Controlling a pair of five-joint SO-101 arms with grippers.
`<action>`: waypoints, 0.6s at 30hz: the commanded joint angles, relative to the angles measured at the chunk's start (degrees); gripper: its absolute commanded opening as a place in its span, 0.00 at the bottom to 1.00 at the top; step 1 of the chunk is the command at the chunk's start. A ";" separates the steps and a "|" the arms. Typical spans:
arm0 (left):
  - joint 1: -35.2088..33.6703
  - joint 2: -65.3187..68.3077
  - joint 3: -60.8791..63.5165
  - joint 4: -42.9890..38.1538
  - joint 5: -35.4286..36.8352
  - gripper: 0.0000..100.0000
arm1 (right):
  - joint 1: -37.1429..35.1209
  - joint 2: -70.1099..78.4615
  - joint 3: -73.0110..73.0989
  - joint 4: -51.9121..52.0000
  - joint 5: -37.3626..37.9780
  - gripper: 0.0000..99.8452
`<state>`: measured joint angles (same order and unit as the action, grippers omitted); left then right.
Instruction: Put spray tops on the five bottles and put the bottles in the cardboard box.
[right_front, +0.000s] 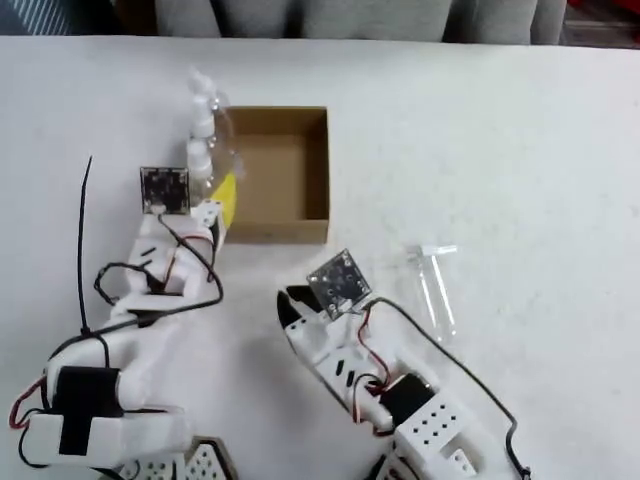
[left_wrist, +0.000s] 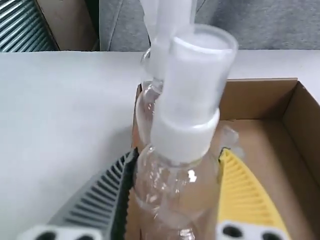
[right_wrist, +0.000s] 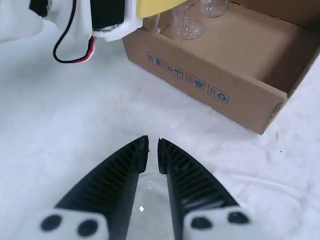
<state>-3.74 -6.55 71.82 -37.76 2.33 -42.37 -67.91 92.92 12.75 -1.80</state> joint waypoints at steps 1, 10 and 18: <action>-0.66 -0.40 -0.26 -1.32 0.44 0.21 | 0.48 -0.57 -0.70 -1.01 0.09 0.02; -1.89 -0.48 -0.26 -1.32 0.88 0.29 | 0.48 -0.57 -0.70 -1.01 0.09 0.02; -2.95 -1.27 -0.35 -1.49 2.90 0.29 | 0.48 -0.57 -0.70 -1.01 0.09 0.02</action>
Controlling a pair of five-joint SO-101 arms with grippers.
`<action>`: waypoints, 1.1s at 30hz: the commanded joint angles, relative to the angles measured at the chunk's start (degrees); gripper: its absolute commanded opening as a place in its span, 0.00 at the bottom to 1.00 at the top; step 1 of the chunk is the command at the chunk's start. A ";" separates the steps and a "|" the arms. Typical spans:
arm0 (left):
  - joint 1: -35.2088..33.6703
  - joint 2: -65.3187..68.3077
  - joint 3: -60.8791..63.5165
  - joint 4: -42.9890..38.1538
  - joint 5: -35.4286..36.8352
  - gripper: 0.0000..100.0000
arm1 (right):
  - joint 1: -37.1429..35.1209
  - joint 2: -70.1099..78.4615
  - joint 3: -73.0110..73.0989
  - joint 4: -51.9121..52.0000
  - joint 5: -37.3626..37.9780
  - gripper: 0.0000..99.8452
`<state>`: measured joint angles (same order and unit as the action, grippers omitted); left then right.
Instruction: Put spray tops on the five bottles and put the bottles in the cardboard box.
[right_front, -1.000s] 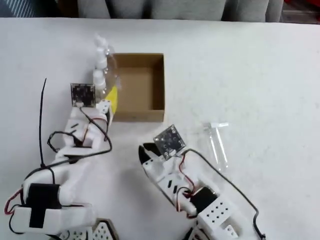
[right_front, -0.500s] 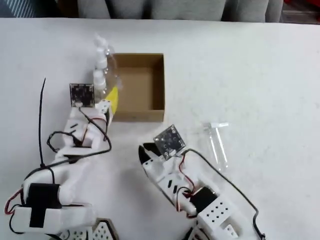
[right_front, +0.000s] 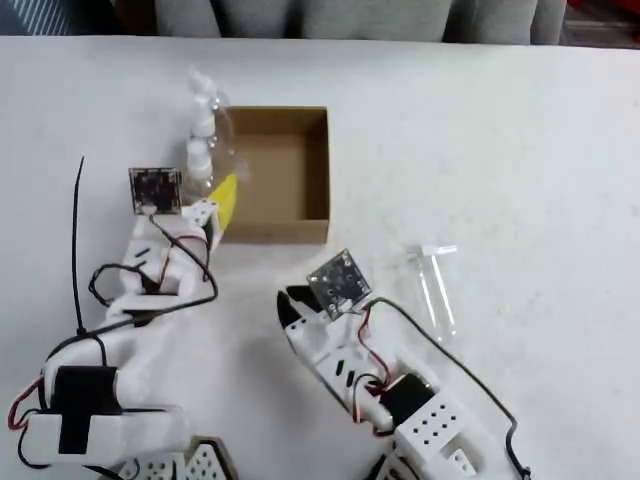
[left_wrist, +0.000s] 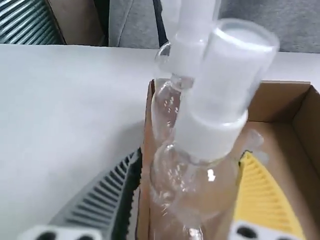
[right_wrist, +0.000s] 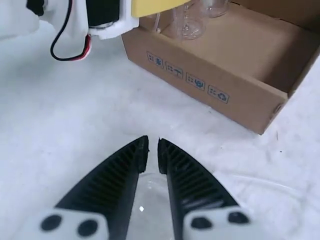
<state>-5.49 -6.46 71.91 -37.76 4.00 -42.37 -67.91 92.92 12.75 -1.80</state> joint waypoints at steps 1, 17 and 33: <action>-1.36 -2.51 -0.26 -1.32 1.23 0.29 | 0.48 -0.57 -0.70 -1.01 0.09 0.02; -0.84 -14.90 8.88 -0.88 -2.20 0.29 | 0.48 -0.57 -0.70 -1.01 0.18 0.02; -0.92 -32.75 7.12 27.43 -4.92 0.29 | 0.48 -0.57 -0.70 -1.01 0.18 0.02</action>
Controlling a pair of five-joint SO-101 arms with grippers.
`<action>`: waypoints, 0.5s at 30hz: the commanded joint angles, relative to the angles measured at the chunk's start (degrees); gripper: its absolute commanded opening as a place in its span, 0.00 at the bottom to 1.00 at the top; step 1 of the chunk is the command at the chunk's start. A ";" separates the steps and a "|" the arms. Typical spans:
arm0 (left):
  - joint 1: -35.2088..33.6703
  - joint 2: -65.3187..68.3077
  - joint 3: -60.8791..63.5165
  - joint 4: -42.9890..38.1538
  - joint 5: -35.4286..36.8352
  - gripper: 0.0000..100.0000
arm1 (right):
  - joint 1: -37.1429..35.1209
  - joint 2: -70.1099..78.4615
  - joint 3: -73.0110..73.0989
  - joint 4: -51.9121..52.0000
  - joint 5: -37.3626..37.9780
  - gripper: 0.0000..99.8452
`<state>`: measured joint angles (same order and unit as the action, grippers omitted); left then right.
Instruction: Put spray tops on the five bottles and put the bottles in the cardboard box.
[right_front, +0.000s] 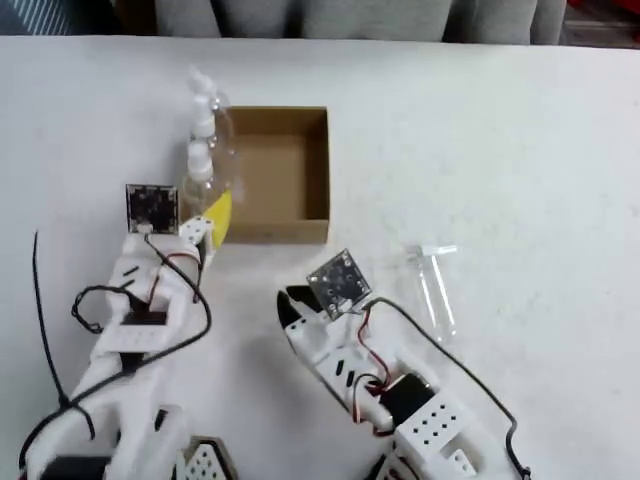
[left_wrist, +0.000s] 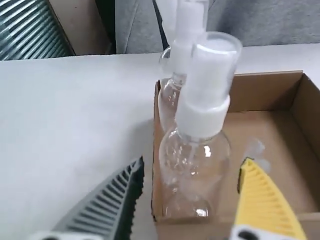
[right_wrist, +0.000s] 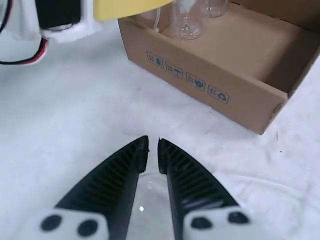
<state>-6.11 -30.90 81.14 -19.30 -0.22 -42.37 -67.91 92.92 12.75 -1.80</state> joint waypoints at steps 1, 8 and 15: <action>-0.31 -10.15 -2.11 11.25 -0.70 0.29 | 0.48 -0.57 -0.70 -1.01 0.18 0.02; -0.22 -22.64 -1.76 27.78 -5.98 0.29 | 0.57 -0.57 -0.70 -1.01 0.18 0.02; -0.75 -33.01 -1.85 44.40 -10.81 0.29 | 0.57 -0.48 -0.70 -0.84 0.18 0.02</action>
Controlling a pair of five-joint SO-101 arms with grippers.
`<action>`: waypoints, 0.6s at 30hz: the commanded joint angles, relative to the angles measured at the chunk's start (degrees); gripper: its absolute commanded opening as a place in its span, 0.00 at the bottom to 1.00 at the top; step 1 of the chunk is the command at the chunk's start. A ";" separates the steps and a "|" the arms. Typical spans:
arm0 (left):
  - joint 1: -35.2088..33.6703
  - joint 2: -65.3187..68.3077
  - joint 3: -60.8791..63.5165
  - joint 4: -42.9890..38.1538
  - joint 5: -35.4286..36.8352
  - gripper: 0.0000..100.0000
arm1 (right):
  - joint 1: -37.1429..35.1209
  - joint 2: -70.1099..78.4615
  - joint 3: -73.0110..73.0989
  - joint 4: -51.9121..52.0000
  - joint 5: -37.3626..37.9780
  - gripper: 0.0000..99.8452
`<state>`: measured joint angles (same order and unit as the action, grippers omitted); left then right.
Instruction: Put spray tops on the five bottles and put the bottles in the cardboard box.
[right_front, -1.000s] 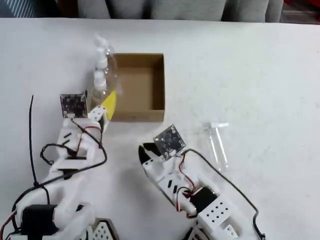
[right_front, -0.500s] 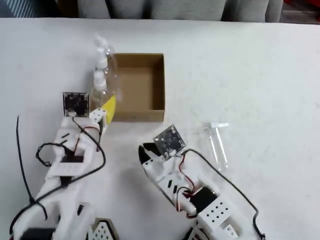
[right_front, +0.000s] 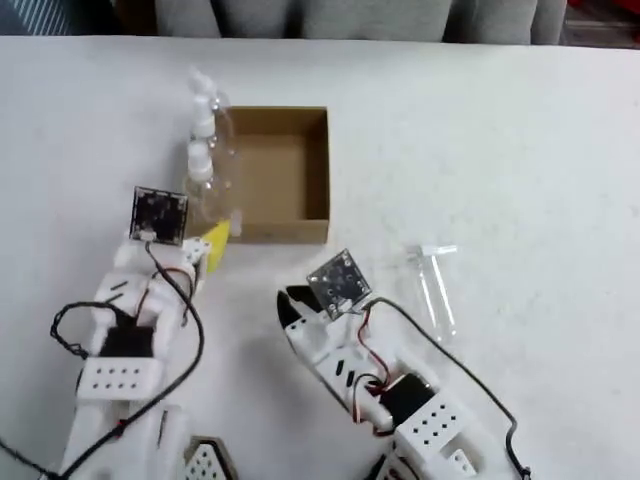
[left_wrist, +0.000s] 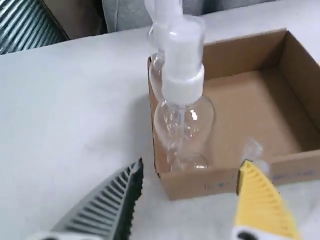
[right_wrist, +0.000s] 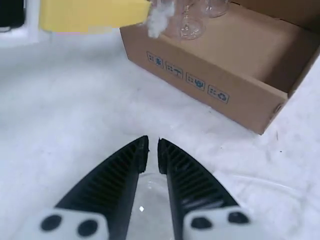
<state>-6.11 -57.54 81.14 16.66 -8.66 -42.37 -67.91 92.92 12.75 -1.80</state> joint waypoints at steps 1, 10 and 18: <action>-0.75 -7.87 -1.85 10.73 -2.73 0.29 | 0.57 -0.48 -0.70 -0.66 0.18 0.02; -0.75 -19.30 -0.79 27.43 -2.46 0.23 | 0.57 -0.48 -1.14 7.34 12.40 0.02; -0.75 -23.69 9.14 25.41 -2.46 0.03 | 4.53 -0.57 -8.44 21.76 17.93 0.02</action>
<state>-6.64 -78.55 87.30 43.82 -10.77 -41.14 -68.97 90.20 27.34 15.16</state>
